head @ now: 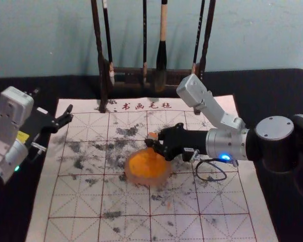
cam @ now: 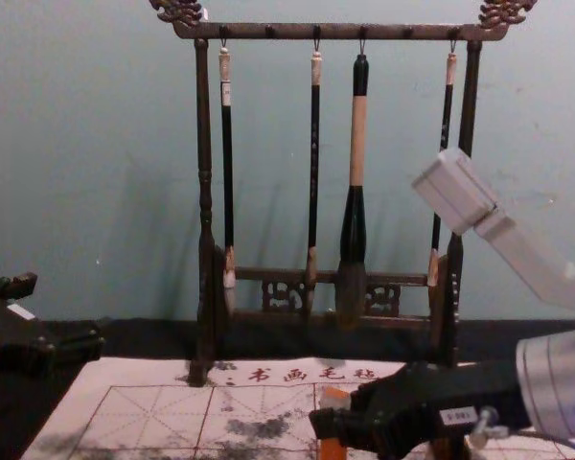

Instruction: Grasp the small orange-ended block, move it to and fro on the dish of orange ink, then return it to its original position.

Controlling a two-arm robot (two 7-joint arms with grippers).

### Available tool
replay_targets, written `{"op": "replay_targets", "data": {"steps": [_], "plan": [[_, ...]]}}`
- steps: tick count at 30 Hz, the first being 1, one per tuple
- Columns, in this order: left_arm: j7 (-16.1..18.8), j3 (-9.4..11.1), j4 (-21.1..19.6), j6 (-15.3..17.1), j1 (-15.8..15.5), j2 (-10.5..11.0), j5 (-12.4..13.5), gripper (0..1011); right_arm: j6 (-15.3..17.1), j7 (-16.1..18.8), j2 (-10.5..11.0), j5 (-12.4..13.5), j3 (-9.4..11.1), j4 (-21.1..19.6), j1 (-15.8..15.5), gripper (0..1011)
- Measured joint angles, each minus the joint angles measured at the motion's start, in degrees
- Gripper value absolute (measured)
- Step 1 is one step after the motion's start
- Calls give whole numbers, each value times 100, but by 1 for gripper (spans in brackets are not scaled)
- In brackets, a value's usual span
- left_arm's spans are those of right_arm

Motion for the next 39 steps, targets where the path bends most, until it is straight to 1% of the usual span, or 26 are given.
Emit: {"op": "replay_targets", "data": {"steps": [13,21,29,39], "plan": [[0,0,0,0,0,0,0,1001,-1,38,170,-41,-21,-241,-156,116],[0,0,0,0,0,0,0,1001,24,84,208,-14,-34,-372,-234,116],[0,0,0,0,0,0,0,1001,36,123,170,4,-90,-388,-230,116],[0,0,0,0,0,0,0,1001,30,160,2,-3,-191,-198,-85,116]]}}
